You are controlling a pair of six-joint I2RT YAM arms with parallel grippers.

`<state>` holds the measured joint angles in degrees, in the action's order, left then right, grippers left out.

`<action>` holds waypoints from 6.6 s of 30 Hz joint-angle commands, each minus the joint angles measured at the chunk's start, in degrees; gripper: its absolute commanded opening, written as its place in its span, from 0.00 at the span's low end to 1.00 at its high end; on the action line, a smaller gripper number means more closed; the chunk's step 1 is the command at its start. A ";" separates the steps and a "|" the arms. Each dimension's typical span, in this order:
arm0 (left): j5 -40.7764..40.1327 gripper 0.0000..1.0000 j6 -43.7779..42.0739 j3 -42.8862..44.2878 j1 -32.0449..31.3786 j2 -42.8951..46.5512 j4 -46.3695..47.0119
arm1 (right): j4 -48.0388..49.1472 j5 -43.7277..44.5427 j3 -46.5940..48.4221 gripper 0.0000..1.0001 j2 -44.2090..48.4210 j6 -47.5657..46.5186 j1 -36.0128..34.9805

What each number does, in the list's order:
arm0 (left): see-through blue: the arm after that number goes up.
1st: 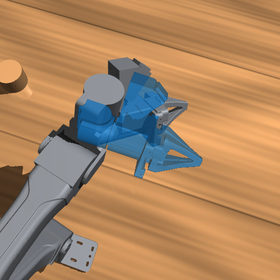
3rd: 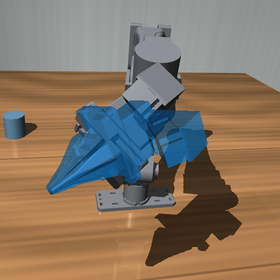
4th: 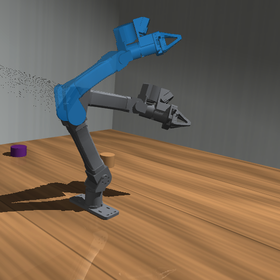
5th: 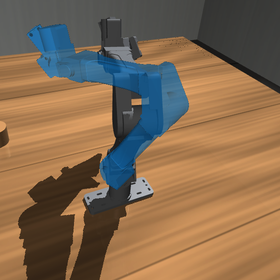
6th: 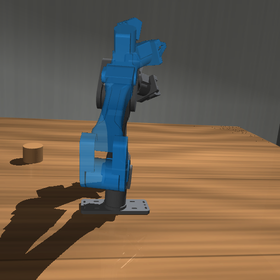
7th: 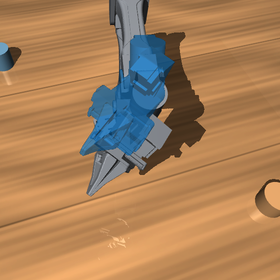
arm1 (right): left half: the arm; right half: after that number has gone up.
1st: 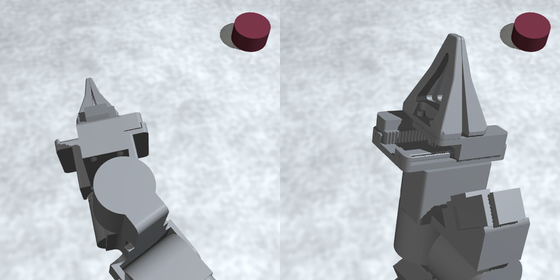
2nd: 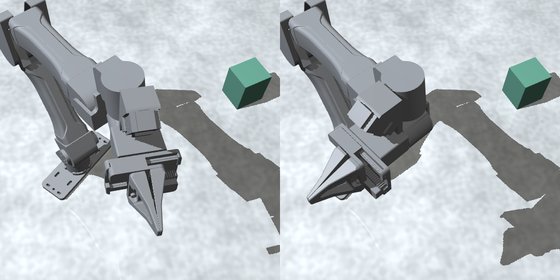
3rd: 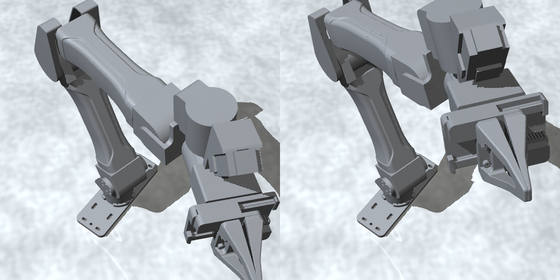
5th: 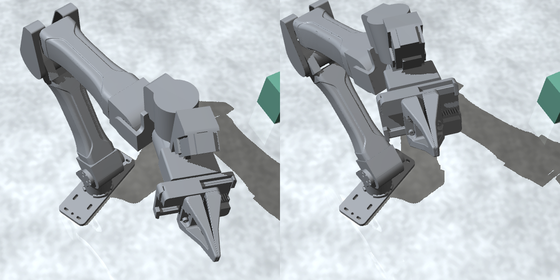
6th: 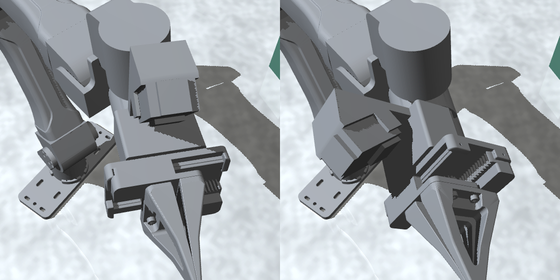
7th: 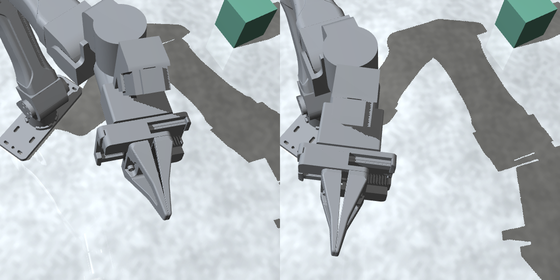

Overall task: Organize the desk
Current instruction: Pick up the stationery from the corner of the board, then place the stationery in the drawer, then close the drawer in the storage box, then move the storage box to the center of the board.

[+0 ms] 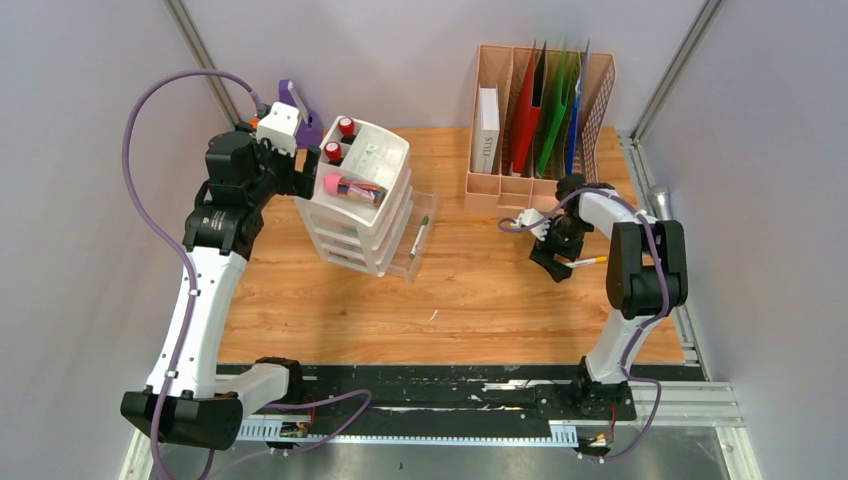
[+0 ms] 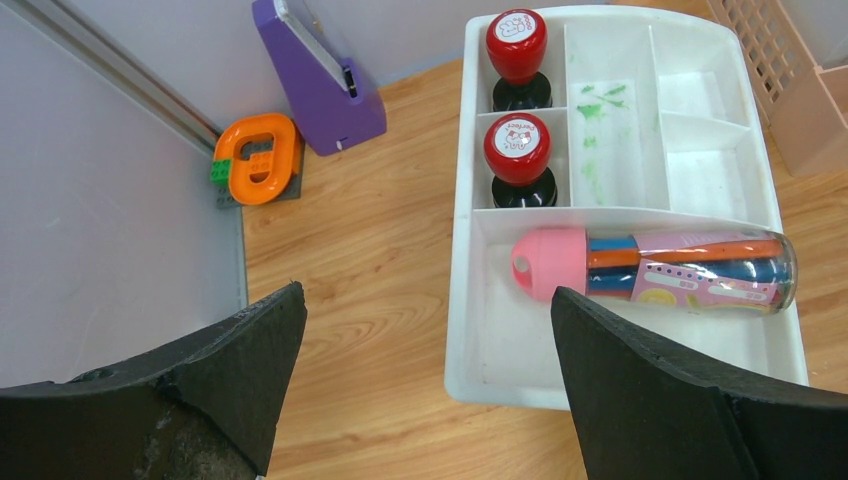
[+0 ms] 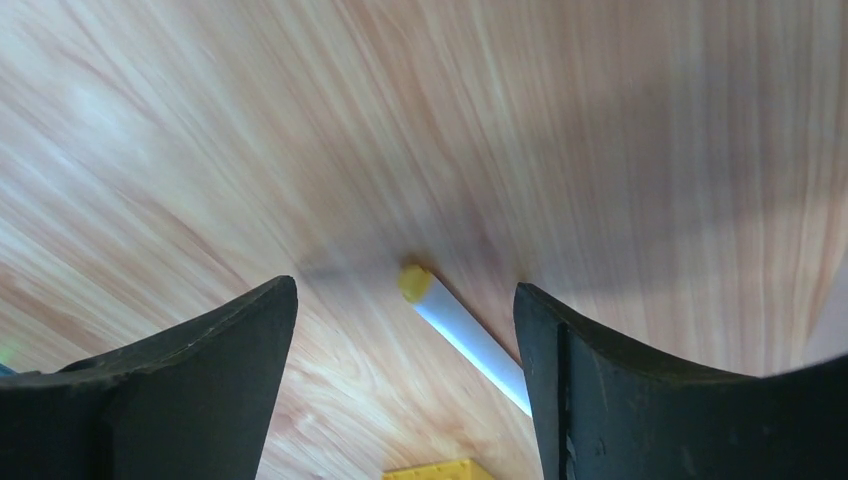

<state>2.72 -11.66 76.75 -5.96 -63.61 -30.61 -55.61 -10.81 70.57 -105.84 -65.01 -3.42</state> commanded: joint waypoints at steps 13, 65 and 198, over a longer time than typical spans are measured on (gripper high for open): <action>-0.01 1.00 0.30 1.26 0.24 -0.33 1.63 | 4.25 8.71 -1.95 0.45 -4.33 -6.18 5.55; 0.17 1.00 1.69 3.17 0.24 -1.68 0.71 | 55.03 -46.34 18.66 0.00 -15.02 110.73 -20.07; -3.99 0.28 2.49 4.57 3.25 -16.64 -2.08 | 36.30 -4.41 -8.02 0.74 22.81 48.34 -31.47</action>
<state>-0.23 -9.98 80.42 -4.54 -81.23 -36.03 -19.46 -17.61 62.92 -86.56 -15.57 -35.07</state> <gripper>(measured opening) 0.328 0.736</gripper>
